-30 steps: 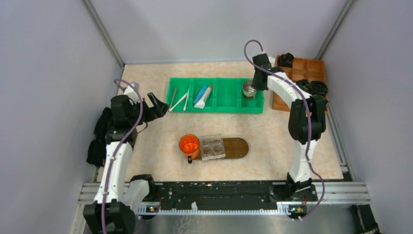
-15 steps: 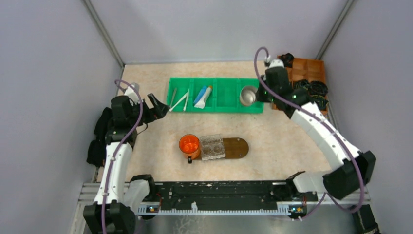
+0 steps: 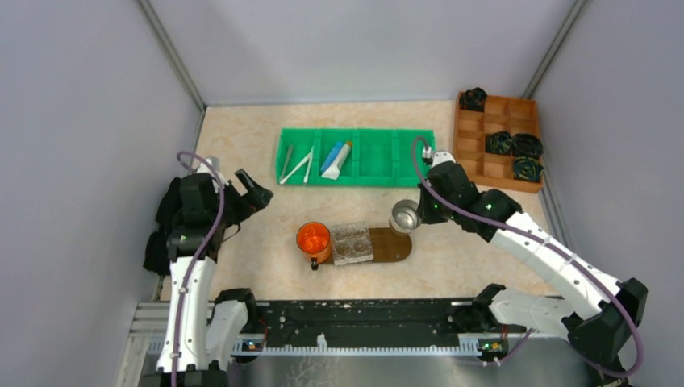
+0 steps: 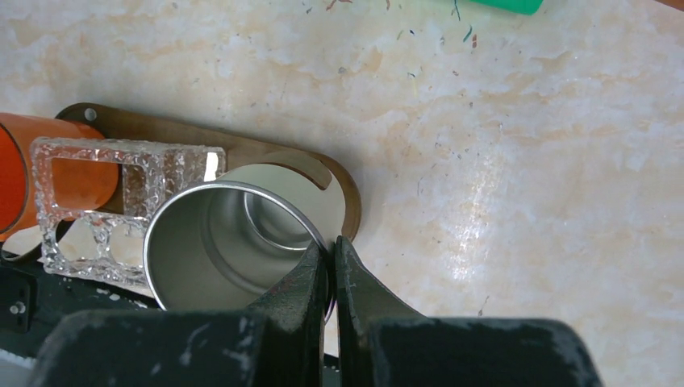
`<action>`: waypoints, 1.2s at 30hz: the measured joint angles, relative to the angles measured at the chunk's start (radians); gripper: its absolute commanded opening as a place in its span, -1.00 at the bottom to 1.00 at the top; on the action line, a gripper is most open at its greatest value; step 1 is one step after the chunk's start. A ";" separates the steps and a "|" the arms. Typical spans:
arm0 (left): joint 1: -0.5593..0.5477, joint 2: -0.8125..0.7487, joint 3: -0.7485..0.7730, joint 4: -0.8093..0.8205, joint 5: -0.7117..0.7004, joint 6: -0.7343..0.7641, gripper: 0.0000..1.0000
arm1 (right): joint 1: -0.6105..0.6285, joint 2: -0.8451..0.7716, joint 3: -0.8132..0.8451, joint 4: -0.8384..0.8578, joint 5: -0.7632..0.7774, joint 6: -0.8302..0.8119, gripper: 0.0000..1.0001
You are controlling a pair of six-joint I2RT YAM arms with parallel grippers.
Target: Prepare toiletry sets of a toothbrush and toothpaste on the tray
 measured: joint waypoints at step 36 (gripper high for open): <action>-0.318 0.224 -0.043 -0.441 -0.351 -0.372 0.98 | 0.135 0.179 -0.099 0.084 -0.048 0.006 -1.00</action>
